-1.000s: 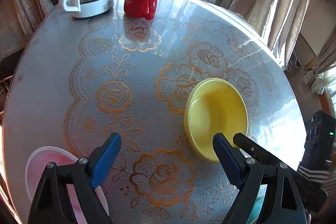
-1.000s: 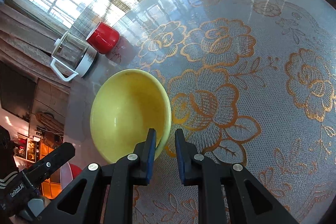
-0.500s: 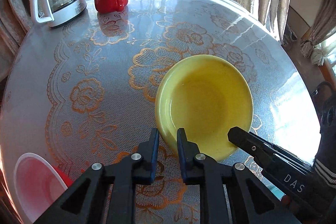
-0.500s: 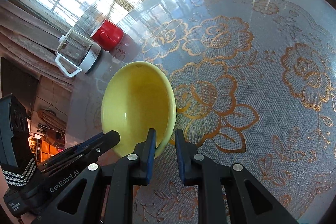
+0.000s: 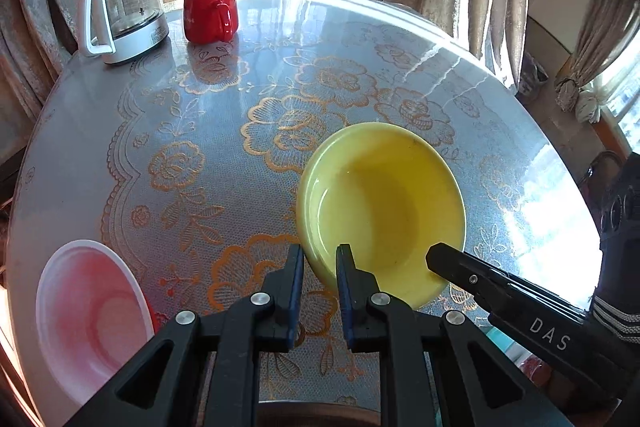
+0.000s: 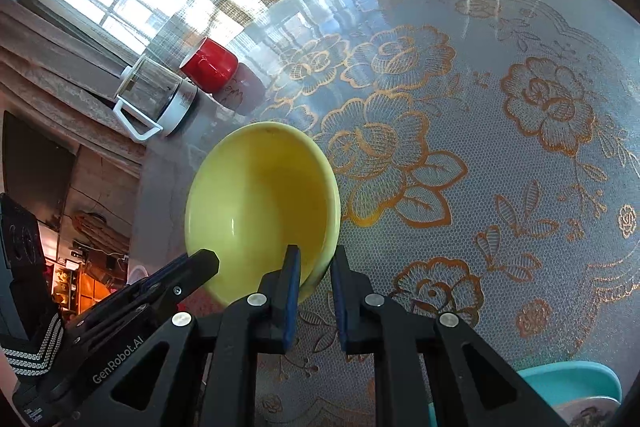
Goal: Organize plates and bowls
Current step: 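Lift and carry the yellow bowl with the right tool over the steel bowl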
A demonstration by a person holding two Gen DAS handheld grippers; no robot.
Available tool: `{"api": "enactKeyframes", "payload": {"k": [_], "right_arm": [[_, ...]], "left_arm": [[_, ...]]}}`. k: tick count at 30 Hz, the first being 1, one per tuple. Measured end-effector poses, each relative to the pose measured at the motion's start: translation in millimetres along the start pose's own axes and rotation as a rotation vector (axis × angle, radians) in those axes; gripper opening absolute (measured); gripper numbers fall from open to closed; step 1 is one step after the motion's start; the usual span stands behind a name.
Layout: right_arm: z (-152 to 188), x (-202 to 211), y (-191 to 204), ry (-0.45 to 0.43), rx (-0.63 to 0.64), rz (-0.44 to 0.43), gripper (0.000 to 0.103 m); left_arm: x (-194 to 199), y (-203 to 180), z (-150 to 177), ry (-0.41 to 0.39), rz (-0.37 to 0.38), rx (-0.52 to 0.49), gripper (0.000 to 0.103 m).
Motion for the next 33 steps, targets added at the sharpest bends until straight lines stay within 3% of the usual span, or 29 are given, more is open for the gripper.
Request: {"api": "enactKeyframes", "payload": {"k": [12, 23, 33], "right_arm": [[24, 41, 28, -0.099, 0.038, -0.012, 0.015], [64, 67, 53, -0.146, 0.043, -0.085, 0.015], [97, 77, 58, -0.172, 0.041, -0.113, 0.015]], "left_arm": [[50, 3, 26, -0.086, 0.056, 0.028, 0.016], [106, 8, 62, -0.267, 0.020, 0.011, 0.016], [111, 22, 93, -0.261, 0.074, 0.075, 0.016]]}}
Point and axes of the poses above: each gripper's, at about its wrist camera, not at the fingertips, and x roughly against the way its jaws point, y to its left, z to its underside, the point moved 9 cm from there along -x, roughly the way its jaws point, and after that the axes turned 1 degree about y, right-handed, at the moved point
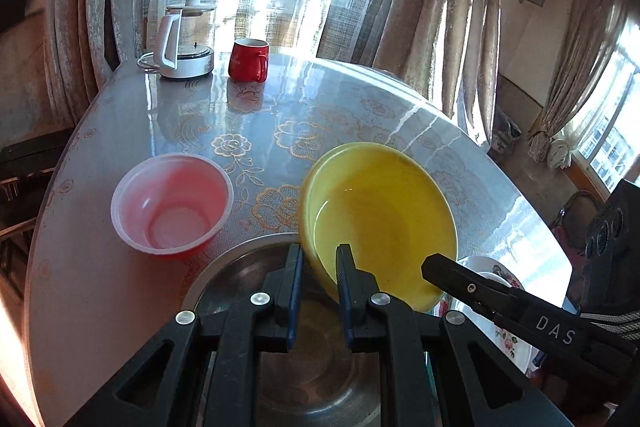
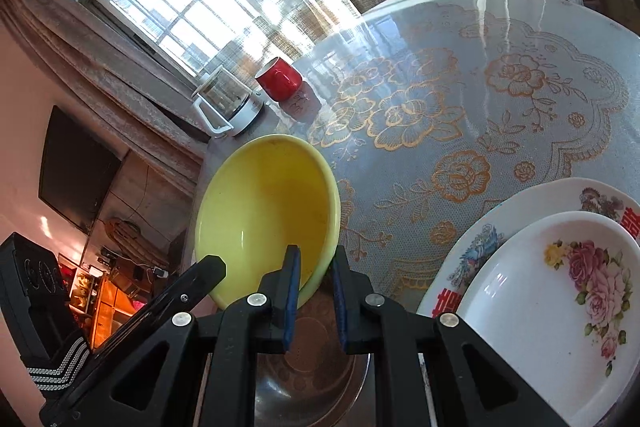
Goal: Organize plates and bowls
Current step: 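Lift and carry the yellow bowl with the right tool over the steel bowl, then lower the yellow bowl into the steel bowl with the right tool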
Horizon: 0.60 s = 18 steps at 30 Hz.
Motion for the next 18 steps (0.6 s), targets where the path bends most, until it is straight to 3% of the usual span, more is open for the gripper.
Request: {"api": "enactKeyframes", "payload": {"k": [18], "right_arm": [[49, 9, 23, 0.005, 0.075, 0.015, 0.015]], "left_arm": [[23, 32, 46, -0.035, -0.030, 0.031, 0.016]]}}
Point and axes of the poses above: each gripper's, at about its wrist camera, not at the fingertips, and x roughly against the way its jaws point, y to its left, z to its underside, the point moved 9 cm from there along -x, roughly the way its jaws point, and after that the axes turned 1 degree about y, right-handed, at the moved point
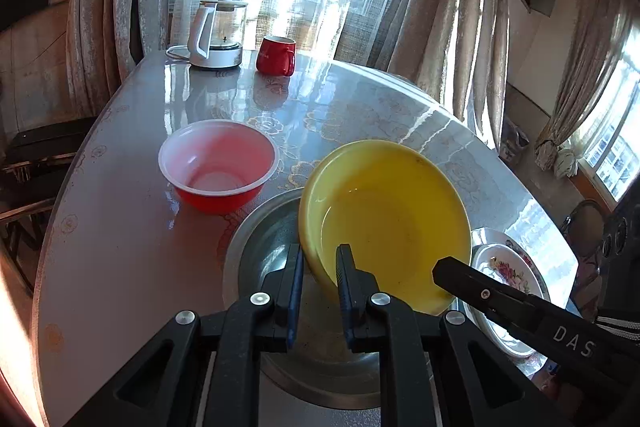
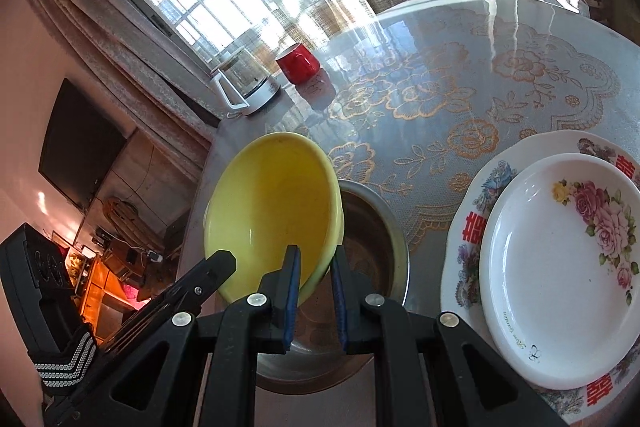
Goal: Organize plates and bowls
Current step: 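Lower the yellow bowl into the steel bowl with the right tool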
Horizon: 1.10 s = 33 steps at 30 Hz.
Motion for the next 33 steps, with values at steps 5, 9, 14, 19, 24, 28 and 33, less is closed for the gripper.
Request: {"api": "enactKeyframes", "payload": {"k": [5, 9, 14, 19, 24, 28, 33], "right_arm": [[11, -2, 0, 0.022, 0.013, 0.018, 0.016], [17, -5, -2, 0.046, 0.007, 0.036, 0.017], [22, -15, -7, 0.090, -0.005, 0.055, 0.017], [25, -19, -9, 0.109, -0.010, 0.064, 0.018], [25, -20, -7, 0.121, -0.013, 0.070, 0.021], [26, -21, -4, 0.136, -0.016, 0.073, 0.026], [25, -23, -3, 0.139, -0.006, 0.083, 0.030]], "left_arm": [[0, 4, 12, 0.018, 0.005, 0.007, 0.017], [-2, 6, 20, 0.028, 0.003, 0.004, 0.017], [-8, 8, 23, 0.042, -0.005, -0.003, 0.017], [-12, 11, 24, 0.049, -0.016, -0.011, 0.017], [-16, 14, 26, 0.062, -0.017, -0.004, 0.017], [-18, 17, 27, 0.071, -0.009, 0.003, 0.018], [-16, 17, 28, 0.067, -0.010, 0.005, 0.018]]}}
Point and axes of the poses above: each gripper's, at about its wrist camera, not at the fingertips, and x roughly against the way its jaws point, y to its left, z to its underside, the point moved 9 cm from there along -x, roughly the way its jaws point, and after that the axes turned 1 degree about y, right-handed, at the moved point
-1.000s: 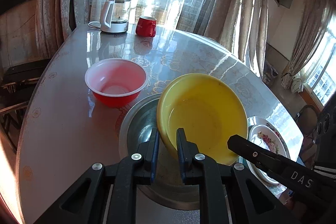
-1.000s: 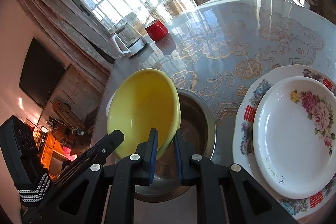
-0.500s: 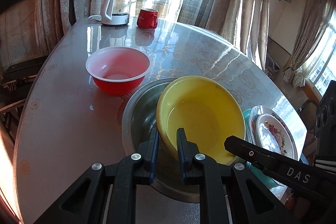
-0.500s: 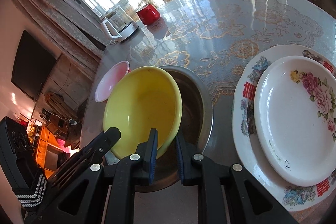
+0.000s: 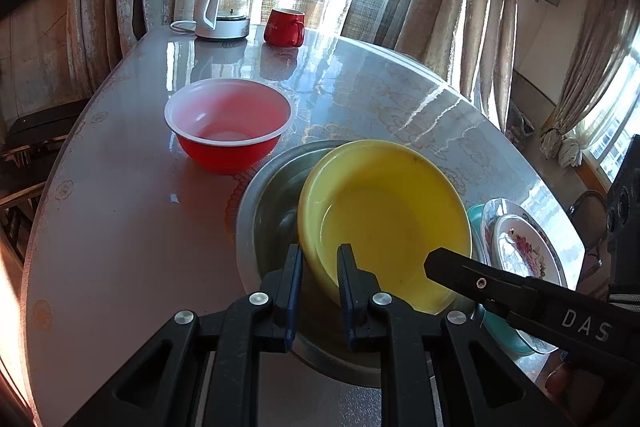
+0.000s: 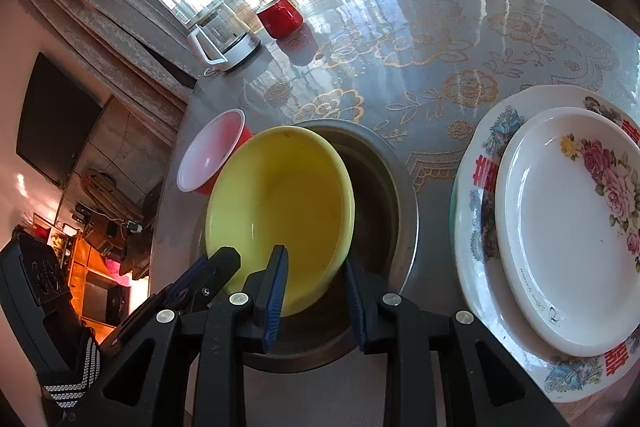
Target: Organize plates and bowls
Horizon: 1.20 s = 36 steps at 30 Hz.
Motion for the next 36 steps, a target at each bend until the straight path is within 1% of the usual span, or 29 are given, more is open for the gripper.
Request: {"api": "enactKeyframes", "payload": {"k": [4, 6, 8, 10, 14, 29, 31, 32, 33, 34, 35, 36], "right_arm": [[-1, -4, 1, 0.019, 0.005, 0.017, 0.030], [-1, -4, 3, 0.027, 0.006, 0.020, 0.036], [-3, 0, 3, 0.012, 0.016, 0.039, 0.040], [-6, 5, 2, -0.013, 0.036, 0.073, 0.041], [-8, 11, 2, -0.033, 0.043, 0.057, 0.041], [-3, 4, 2, -0.013, 0.028, 0.029, 0.041], [-2, 4, 2, -0.014, 0.034, 0.029, 0.041], [-3, 4, 2, -0.014, 0.035, 0.025, 0.041], [-2, 3, 3, -0.012, 0.034, 0.020, 0.041], [-2, 4, 3, -0.011, 0.033, 0.013, 0.041], [-2, 4, 3, -0.011, 0.032, 0.007, 0.041], [-3, 4, 4, -0.012, 0.034, 0.004, 0.041]], "left_arm": [[1, 1, -1, 0.001, -0.012, -0.006, 0.018], [0, 1, -1, 0.003, -0.008, 0.000, 0.018], [0, 1, -1, 0.003, -0.014, -0.006, 0.018], [0, 0, -1, 0.003, -0.019, -0.013, 0.018], [-2, -2, 1, 0.009, -0.014, -0.016, 0.018], [8, 4, -1, 0.006, 0.003, 0.019, 0.019], [12, 5, -3, 0.004, 0.009, 0.028, 0.027], [15, 6, -5, -0.005, 0.017, 0.036, 0.035], [18, 6, -7, -0.016, 0.022, 0.046, 0.046], [22, 9, -10, -0.029, 0.012, 0.055, 0.052], [26, 11, -13, -0.044, 0.001, 0.062, 0.063], [30, 14, -17, -0.060, -0.007, 0.069, 0.065]]}}
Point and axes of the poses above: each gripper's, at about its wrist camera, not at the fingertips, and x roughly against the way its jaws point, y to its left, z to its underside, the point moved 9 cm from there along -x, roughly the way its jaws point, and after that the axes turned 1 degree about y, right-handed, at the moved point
